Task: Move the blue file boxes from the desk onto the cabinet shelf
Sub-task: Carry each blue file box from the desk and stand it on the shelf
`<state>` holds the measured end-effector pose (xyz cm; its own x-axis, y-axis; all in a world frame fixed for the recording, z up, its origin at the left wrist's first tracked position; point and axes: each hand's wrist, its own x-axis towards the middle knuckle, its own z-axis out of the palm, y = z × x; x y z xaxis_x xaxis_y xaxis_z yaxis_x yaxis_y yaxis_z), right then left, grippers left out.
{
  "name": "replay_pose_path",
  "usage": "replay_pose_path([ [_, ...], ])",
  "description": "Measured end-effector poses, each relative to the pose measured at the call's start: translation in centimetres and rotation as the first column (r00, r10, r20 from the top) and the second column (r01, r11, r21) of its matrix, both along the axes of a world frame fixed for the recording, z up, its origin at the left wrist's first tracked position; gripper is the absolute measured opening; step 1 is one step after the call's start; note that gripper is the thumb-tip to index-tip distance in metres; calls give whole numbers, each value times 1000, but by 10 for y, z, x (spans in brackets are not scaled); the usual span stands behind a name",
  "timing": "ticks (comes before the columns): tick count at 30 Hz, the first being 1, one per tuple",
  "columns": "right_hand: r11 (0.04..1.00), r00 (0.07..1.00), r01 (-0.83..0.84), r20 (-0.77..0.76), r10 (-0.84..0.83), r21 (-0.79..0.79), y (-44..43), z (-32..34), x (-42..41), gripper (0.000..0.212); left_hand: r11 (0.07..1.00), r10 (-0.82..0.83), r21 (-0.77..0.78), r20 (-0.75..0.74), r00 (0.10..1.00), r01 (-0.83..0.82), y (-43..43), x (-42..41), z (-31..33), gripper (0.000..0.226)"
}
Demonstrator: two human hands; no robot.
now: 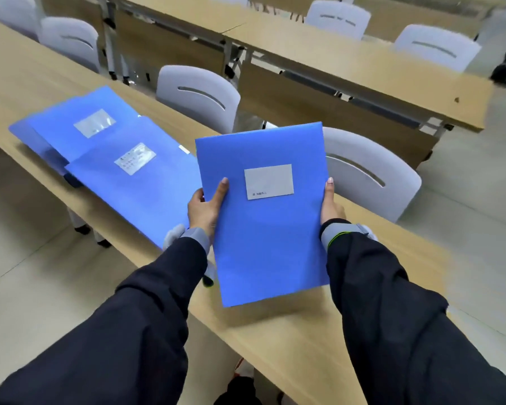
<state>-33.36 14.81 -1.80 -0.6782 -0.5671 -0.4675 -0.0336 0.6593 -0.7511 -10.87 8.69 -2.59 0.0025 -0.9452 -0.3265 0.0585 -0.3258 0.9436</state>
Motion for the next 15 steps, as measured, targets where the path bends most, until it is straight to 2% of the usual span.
replay_pose_path([
  [4,995,997,79,-7,-79,-67,25,25,-32,69,995,-68,-74,-7,998,67,0,-38,28,56],
  [9,950,955,290,-25,-294,-113,109,61,-95,84,955,-282,-96,-26,959,279,38,-120,70,47],
  [10,949,952,296,-43,-302,-112,116,66,-94,84,956,-276,-106,-23,961,272,37,-127,69,45],
  [12,912,910,389,-100,-402,-130,155,77,-108,81,924,-366,-130,-24,930,360,58,-161,74,42],
  [15,795,787,570,-141,-601,-206,239,88,-135,79,811,-571,-172,-25,821,559,109,-224,88,42],
])
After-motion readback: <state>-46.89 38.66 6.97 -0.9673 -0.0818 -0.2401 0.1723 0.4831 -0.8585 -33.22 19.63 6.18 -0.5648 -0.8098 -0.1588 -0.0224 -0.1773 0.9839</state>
